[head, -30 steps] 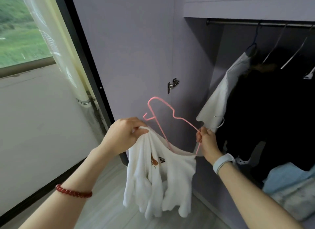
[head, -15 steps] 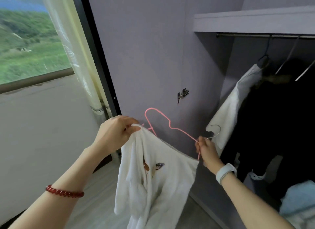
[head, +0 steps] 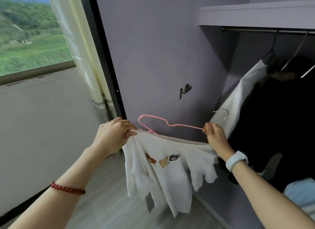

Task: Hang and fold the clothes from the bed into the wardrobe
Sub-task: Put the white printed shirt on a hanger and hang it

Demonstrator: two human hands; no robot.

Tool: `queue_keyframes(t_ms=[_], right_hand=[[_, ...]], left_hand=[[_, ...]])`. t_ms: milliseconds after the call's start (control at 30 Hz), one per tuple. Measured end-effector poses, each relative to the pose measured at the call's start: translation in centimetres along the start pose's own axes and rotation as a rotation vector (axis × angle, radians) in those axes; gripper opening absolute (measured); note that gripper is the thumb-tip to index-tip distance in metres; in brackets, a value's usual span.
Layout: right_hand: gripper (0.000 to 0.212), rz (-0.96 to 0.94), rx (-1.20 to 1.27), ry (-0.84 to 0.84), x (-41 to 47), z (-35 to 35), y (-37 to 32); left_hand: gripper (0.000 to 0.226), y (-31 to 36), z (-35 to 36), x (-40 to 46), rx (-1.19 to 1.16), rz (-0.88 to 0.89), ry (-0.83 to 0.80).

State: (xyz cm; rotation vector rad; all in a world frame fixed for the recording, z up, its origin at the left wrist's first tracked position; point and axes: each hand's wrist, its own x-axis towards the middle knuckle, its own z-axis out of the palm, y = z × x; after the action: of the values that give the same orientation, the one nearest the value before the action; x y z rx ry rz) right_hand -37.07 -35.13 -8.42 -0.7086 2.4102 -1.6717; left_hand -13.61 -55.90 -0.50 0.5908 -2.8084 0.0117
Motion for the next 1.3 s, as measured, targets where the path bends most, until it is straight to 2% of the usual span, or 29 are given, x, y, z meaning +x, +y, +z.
queue_keyframes(t_ms=[167,333,567,733,800,900,1033,1167,1233,1300], right_hand=[[0.037,-0.068,-0.15,-0.02,-0.6,-0.1,0.4],[0.029,-0.098,-0.253,-0.07,-0.7,-0.7,-0.9],[0.03,-0.076,-0.37,-0.112,0.5,-2.2,-2.4],[0.029,-0.128,-0.412,-0.131,1.0,-3.0,-3.8],[0.029,-0.146,-0.419,-0.138,1.3,-3.3,-4.5],[0.027,-0.16,-0.402,-0.148,1.5,-3.7,-5.0],[0.026,-0.177,-0.301,-0.129,1.3,-3.2,-4.9],[0.015,-0.133,-0.332,-0.102,1.0,-3.6,-3.7],[0.016,-0.133,-0.376,-0.114,1.0,-4.0,-3.3],[0.018,-0.161,-0.434,-0.116,0.9,-3.9,-3.1]], left_hand=[[0.026,0.3,-0.1,0.4,-0.018,0.003,0.009],[0.024,0.3,-0.1,0.7,0.009,-0.062,-0.06],[0.016,1.0,0.8,1.0,-0.367,-0.245,-0.038],[0.01,1.1,1.2,1.0,-0.502,-0.242,0.016],[0.017,1.3,1.3,0.9,-0.559,-0.25,0.057],[0.03,1.5,1.7,1.0,-0.529,-0.187,0.066],[0.014,1.3,3.3,0.8,-0.354,-0.092,0.074],[0.013,1.5,4.2,0.4,-0.256,0.271,0.136],[0.01,1.3,4.6,0.6,-0.184,0.405,0.084],[0.006,1.5,4.9,0.5,-0.063,0.464,0.003]])
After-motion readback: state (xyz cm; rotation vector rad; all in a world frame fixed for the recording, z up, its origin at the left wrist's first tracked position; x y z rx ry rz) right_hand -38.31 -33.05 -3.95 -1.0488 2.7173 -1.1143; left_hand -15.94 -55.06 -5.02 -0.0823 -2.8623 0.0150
